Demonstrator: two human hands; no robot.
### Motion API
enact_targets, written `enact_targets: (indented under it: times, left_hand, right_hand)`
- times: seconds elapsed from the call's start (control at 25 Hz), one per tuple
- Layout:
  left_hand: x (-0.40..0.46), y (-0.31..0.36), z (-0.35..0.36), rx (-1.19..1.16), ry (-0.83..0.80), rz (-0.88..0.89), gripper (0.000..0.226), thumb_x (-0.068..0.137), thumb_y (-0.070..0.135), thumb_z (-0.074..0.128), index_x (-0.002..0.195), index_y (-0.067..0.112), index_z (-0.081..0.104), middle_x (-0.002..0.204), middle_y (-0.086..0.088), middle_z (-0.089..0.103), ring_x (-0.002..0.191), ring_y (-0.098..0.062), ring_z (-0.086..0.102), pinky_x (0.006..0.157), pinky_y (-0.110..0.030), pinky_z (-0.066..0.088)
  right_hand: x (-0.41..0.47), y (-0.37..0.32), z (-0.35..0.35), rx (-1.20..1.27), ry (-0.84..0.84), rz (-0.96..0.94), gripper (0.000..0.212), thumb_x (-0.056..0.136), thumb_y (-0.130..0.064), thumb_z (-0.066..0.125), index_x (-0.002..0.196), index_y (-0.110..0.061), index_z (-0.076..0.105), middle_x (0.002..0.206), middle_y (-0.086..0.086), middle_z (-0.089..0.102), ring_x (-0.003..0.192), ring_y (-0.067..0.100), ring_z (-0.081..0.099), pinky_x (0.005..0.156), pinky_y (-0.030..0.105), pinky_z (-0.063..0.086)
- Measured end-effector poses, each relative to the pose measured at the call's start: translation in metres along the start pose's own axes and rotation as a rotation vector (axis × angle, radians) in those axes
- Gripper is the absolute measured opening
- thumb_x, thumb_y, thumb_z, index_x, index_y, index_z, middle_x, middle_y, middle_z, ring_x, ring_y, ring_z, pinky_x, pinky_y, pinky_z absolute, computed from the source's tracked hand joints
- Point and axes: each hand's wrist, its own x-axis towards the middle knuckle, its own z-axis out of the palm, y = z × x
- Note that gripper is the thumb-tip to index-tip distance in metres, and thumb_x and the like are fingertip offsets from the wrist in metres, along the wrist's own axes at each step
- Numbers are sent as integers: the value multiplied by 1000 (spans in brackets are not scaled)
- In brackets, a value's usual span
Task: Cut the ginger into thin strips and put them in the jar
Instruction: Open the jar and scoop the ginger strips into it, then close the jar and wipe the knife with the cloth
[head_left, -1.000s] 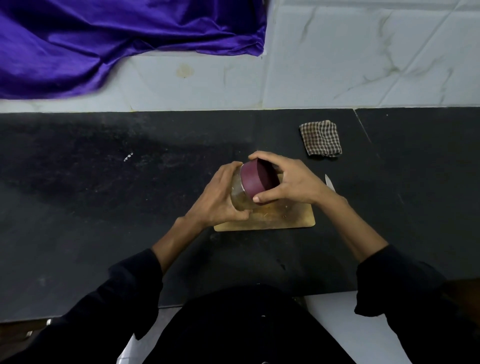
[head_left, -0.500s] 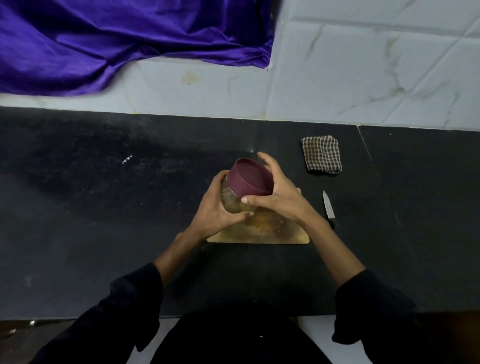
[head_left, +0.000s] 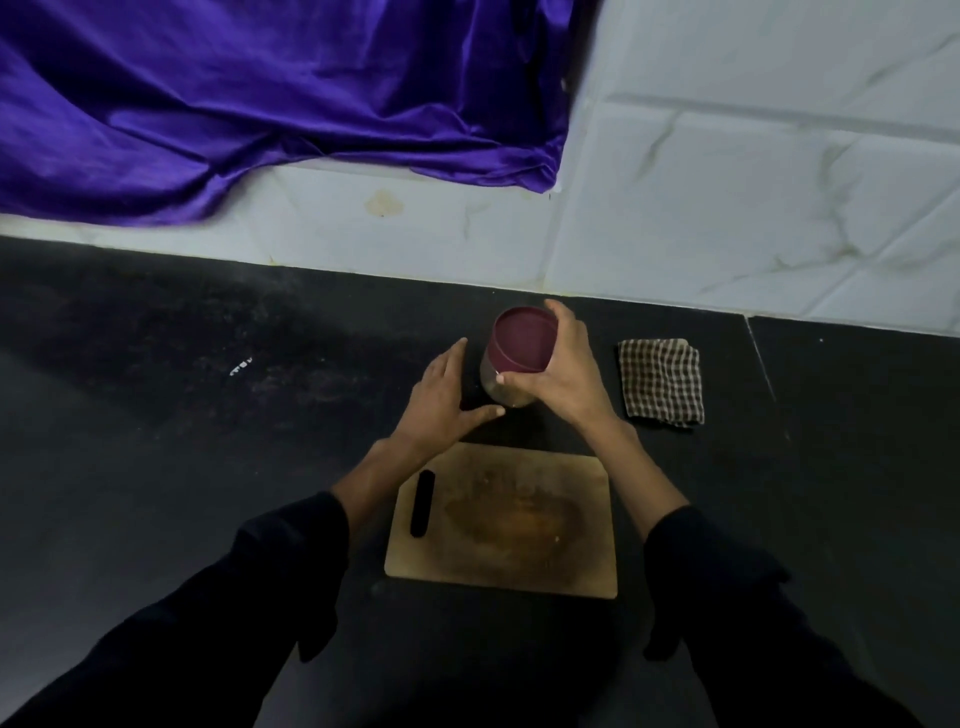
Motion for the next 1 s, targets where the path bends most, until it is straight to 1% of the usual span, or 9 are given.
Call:
enact_targets:
  times: [0.12, 0.24, 0.36, 0.52, 0.6, 0.68, 0.84, 0.92, 1.0]
  left_hand:
    - [29, -6, -8, 184, -7, -38, 102, 83, 51, 66, 154, 19, 1, 161, -6, 6, 148, -26, 6, 118, -51, 18]
    - [47, -13, -11, 268, -41, -46, 99, 85, 54, 61, 154, 20, -1, 162, -6, 0, 148, -27, 1, 117, -52, 15]
    - [54, -14, -11, 338, -66, -44, 95, 87, 55, 58, 154, 20, 1, 162, -7, -1, 148, -28, -1, 117, -50, 13]
    - [50, -10, -15, 354, -78, -56, 92, 88, 53, 58, 154, 19, 4, 162, -8, 1, 148, -28, 1, 118, -51, 14]
    - [40, -7, -15, 337, -88, -64, 91, 88, 51, 60, 154, 19, 7, 161, -8, 5, 148, -28, 4, 117, -51, 16]
    - [23, 2, -13, 297, -70, -67, 87, 87, 47, 62, 153, 18, 13, 160, -8, 11, 147, -28, 9, 117, -51, 19]
    - [-13, 28, 2, 244, -37, 54, 74, 89, 41, 62, 149, 16, 26, 155, -8, 28, 144, -24, 22, 115, -46, 26]
    - [-21, 47, 17, 227, -60, 119, 73, 89, 40, 63, 149, 16, 28, 153, -8, 31, 142, -23, 26, 115, -44, 28]
    - [-20, 68, 34, 211, -87, 163, 76, 89, 41, 63, 150, 16, 26, 154, -8, 30, 142, -23, 26, 115, -45, 28]
  right_hand:
    - [44, 5, 6, -57, 11, -10, 110, 66, -37, 90, 150, -24, 21, 150, 7, 30, 136, 26, 38, 107, 46, 43]
    - [73, 7, 16, -122, 15, -16, 109, 68, -38, 89, 151, -23, 20, 150, 9, 29, 135, 29, 39, 105, 48, 45]
    - [84, 14, 24, -139, 7, 1, 108, 68, -38, 88, 151, -22, 20, 150, 10, 30, 135, 31, 39, 105, 47, 45]
    - [84, 16, 28, -153, -20, -5, 111, 69, -38, 88, 153, -21, 16, 153, 10, 26, 138, 31, 36, 107, 47, 42]
    - [78, 15, 24, -144, -39, 8, 118, 68, -40, 88, 155, -21, 11, 156, 11, 22, 141, 32, 32, 110, 48, 38]
    - [63, 15, 16, -106, -41, 18, 120, 68, -42, 88, 156, -21, 9, 157, 12, 20, 142, 33, 30, 113, 49, 34]
    - [15, 29, -5, -75, -63, 28, 105, 75, -42, 83, 154, -20, 18, 158, 12, 21, 144, 32, 28, 115, 50, 32]
    - [-10, 46, -18, -68, -63, 47, 96, 80, -41, 79, 153, -18, 21, 158, 13, 22, 144, 30, 29, 115, 46, 33]
    - [-30, 64, -38, -49, -34, 81, 86, 84, -37, 76, 151, -14, 27, 155, 13, 29, 141, 28, 34, 113, 41, 34]
